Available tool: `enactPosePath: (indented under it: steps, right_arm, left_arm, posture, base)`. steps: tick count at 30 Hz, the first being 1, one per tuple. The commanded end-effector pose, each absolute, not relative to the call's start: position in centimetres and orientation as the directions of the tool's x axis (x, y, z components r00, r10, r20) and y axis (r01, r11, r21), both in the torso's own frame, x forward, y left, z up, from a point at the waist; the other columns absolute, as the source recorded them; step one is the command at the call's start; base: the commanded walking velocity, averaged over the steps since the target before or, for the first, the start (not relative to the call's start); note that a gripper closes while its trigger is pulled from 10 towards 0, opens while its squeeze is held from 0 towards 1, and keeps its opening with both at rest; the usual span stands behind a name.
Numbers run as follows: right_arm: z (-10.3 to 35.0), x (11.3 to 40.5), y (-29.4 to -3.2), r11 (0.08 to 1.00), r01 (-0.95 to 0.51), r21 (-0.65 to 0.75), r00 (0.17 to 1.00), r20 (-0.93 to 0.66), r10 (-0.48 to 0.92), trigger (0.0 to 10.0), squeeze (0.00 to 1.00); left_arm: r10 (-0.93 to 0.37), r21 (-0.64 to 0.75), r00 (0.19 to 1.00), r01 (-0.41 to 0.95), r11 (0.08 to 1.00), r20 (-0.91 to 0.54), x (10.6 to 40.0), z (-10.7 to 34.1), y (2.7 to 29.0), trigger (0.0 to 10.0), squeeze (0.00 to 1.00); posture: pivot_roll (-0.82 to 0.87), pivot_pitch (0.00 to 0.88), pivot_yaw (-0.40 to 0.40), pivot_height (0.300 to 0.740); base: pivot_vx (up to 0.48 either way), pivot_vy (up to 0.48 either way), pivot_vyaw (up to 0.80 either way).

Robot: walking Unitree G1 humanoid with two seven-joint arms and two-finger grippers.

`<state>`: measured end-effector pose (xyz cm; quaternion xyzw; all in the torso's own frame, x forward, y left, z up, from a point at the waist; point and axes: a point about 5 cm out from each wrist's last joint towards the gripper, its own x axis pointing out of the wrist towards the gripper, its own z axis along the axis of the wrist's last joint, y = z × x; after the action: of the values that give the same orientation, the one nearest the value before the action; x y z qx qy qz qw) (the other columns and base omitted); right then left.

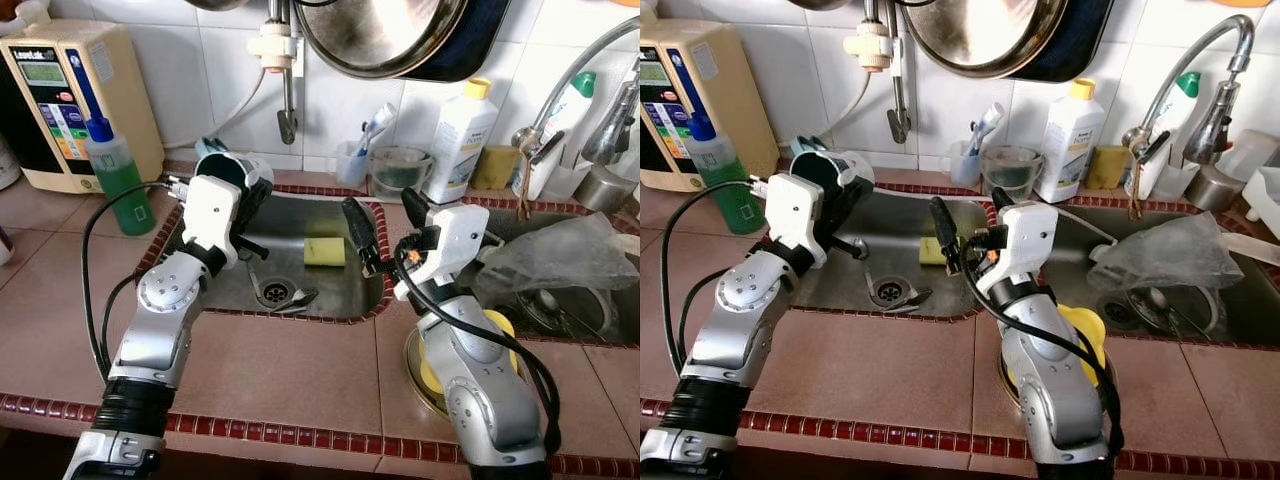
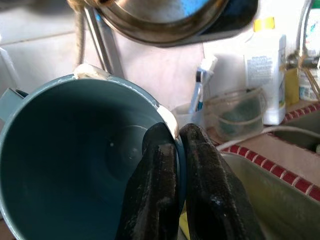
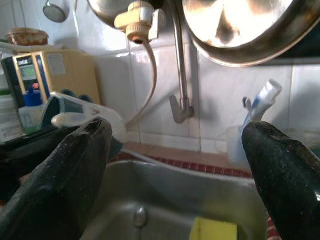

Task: Kitchen organization

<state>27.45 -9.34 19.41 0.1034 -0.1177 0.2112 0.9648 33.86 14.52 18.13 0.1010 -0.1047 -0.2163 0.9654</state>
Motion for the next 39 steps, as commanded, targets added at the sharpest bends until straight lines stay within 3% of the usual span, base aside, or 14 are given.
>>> enactPosePath:
  steps: [1, 15, 29, 39]
  right_arm:
    - [19.7, 27.1, -9.4, 0.884, -0.444, 0.147, 0.879, 0.264, 0.398, 10.0, 0.00]
    - [17.9, 24.4, -9.6, 0.892, -0.431, 0.135, 0.902, 0.069, 0.426, 10.0, 0.00]
    - [17.7, 22.5, -9.5, 0.891, -0.429, 0.147, 0.901, 0.000, 0.434, 10.0, 0.00]
    - [17.9, 21.6, -9.7, 0.887, -0.426, 0.177, 0.899, -0.029, 0.437, 10.0, 0.00]
  left_arm:
    - [-0.462, 0.289, 0.871, 0.405, 0.867, 0.166, 34.2, 18.8, 14.4, 10.0, 0.00]
    - [-0.514, 0.345, 0.852, 0.456, 0.820, 0.097, 34.9, 17.6, 14.9, 10.0, 0.00]
    - [-0.537, 0.352, 0.844, 0.505, 0.788, -0.007, 34.6, 14.8, 15.2, 10.0, 0.00]
    - [-0.519, 0.365, 0.850, 0.512, 0.778, -0.086, 34.8, 13.6, 15.6, 10.0, 0.00]
  posture:
    - [-0.11, 0.021, 0.018, 0.740]
    - [-0.13, 0.088, 0.013, 0.740]
    - [-0.15, 0.180, -0.002, 0.740]
    - [-0.17, 0.198, 0.003, 0.740]
  base:
    - [0.000, 0.000, 0.00]
    - [0.000, 0.000, 0.00]
    - [0.000, 0.000, 0.00]
    - [0.000, 0.000, 0.00]
